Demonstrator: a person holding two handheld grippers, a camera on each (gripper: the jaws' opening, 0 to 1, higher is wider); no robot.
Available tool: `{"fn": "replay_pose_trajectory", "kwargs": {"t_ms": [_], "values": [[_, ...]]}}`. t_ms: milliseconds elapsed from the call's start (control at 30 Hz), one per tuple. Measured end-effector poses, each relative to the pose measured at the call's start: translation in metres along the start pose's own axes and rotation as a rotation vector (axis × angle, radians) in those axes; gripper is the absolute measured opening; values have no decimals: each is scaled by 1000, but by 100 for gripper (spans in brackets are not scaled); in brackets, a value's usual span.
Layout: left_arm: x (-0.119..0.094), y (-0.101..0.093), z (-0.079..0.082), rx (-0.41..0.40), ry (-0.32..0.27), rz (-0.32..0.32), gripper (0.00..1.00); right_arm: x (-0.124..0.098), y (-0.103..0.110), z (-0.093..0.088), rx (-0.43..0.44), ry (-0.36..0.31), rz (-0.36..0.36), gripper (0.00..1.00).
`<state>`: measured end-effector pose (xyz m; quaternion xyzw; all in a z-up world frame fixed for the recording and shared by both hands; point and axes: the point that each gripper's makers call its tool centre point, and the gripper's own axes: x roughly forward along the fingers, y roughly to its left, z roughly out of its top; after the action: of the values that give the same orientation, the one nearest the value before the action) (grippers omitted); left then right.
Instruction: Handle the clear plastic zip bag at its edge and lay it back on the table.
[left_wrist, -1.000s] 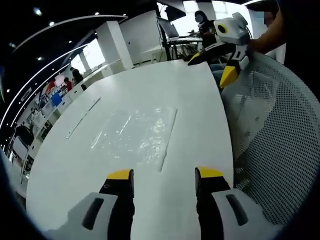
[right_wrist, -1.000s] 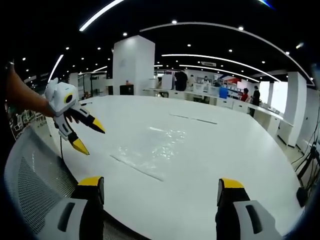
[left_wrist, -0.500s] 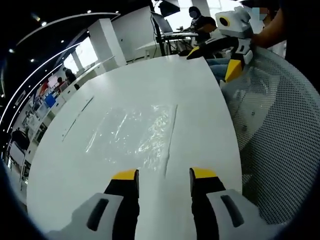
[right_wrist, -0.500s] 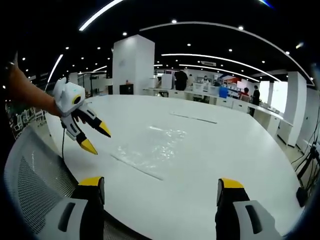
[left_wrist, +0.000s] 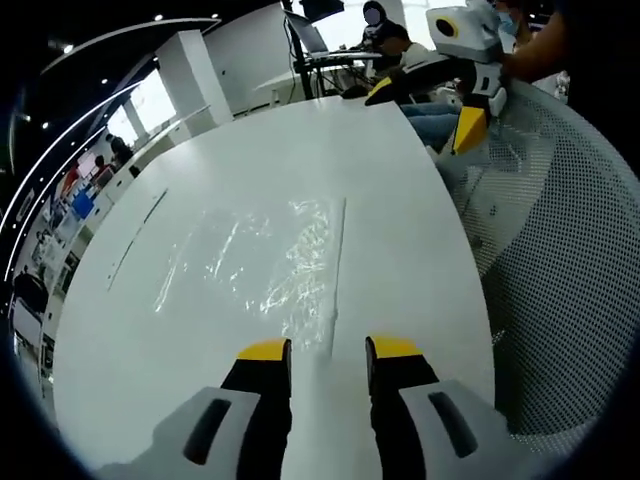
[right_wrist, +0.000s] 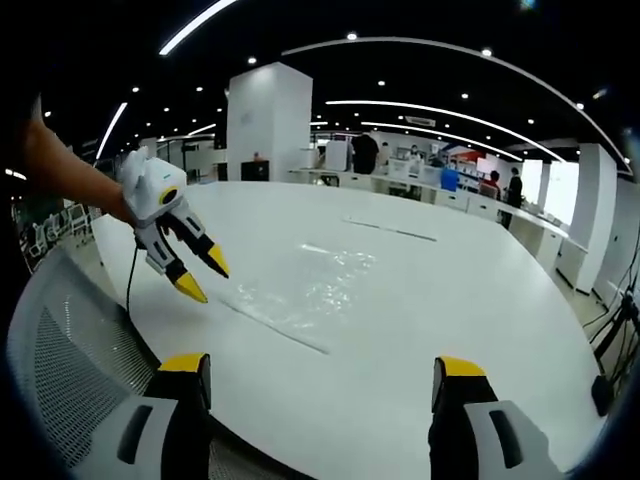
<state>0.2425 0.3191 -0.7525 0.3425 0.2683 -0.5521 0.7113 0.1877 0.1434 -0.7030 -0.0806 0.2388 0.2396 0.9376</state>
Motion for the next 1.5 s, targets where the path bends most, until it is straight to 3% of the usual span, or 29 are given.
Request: {"fn": "replay_pose_trajectory", "kwargs": {"t_ms": [567, 933, 1500], "values": [[15, 7, -2, 3, 87, -92, 23, 1, 0, -4, -1, 23, 4, 89], [21, -3, -10, -25, 160, -184, 19, 1, -1, -5, -2, 25, -1, 88], [25, 7, -6, -40, 176, -194, 9, 2, 0, -5, -5, 33, 5, 88]]}}
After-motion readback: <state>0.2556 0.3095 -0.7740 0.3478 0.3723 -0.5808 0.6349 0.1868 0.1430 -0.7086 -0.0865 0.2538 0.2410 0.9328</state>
